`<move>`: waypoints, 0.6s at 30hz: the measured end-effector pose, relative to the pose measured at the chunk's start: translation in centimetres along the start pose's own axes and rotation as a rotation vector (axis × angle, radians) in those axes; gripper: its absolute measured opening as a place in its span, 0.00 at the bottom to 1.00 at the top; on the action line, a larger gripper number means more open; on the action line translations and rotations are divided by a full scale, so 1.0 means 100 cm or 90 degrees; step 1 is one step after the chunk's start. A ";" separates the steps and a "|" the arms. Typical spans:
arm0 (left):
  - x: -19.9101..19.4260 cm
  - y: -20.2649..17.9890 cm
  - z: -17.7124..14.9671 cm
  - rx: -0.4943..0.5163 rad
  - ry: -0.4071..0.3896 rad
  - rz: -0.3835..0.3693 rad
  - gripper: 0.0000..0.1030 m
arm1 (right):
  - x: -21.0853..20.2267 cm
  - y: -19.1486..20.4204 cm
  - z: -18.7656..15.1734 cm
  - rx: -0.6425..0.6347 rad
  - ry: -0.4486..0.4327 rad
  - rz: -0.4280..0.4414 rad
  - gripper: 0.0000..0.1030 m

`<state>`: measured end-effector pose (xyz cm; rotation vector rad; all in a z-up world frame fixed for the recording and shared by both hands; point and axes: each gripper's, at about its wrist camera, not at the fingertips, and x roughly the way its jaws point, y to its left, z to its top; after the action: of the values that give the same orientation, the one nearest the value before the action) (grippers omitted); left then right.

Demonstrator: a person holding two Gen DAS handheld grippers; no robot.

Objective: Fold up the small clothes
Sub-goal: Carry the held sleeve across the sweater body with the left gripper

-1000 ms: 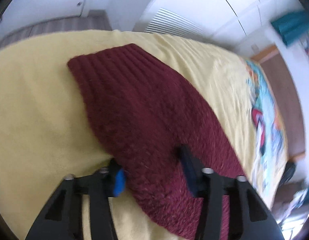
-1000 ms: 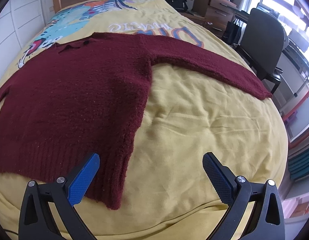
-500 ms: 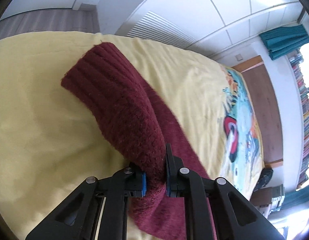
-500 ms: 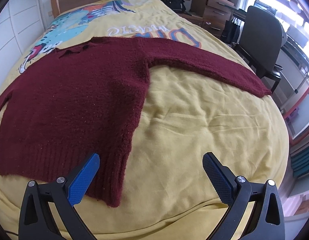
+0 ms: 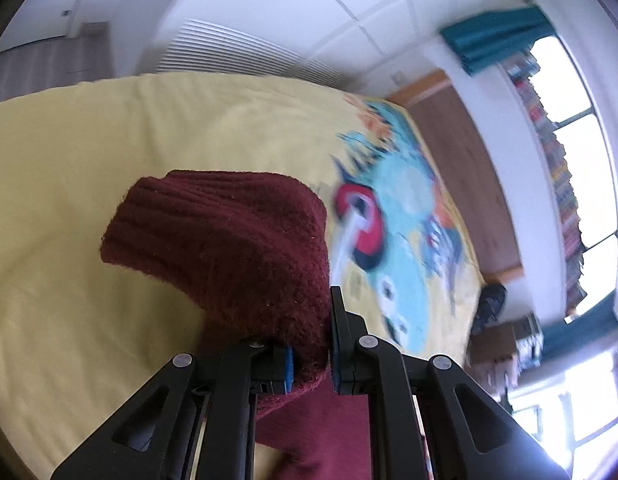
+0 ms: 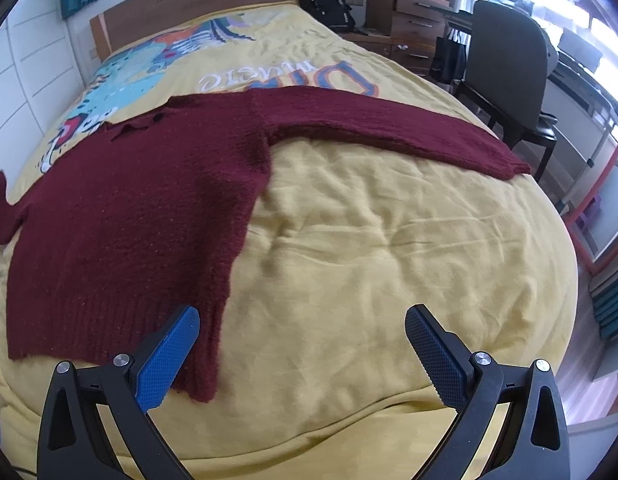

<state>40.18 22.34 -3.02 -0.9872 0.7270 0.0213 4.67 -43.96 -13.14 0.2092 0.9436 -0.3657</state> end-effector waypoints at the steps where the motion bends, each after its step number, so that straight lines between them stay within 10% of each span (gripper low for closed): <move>1: 0.005 -0.012 -0.006 0.007 0.006 -0.010 0.10 | -0.001 -0.003 0.000 0.002 -0.002 0.000 1.00; 18: 0.081 -0.194 -0.207 0.212 0.212 -0.116 0.10 | -0.012 -0.071 -0.020 0.066 -0.015 -0.011 1.00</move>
<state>41.52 -6.96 -0.06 -0.7398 0.9067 -0.4194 -0.21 -49.58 -13.43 0.2910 0.9047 -0.4319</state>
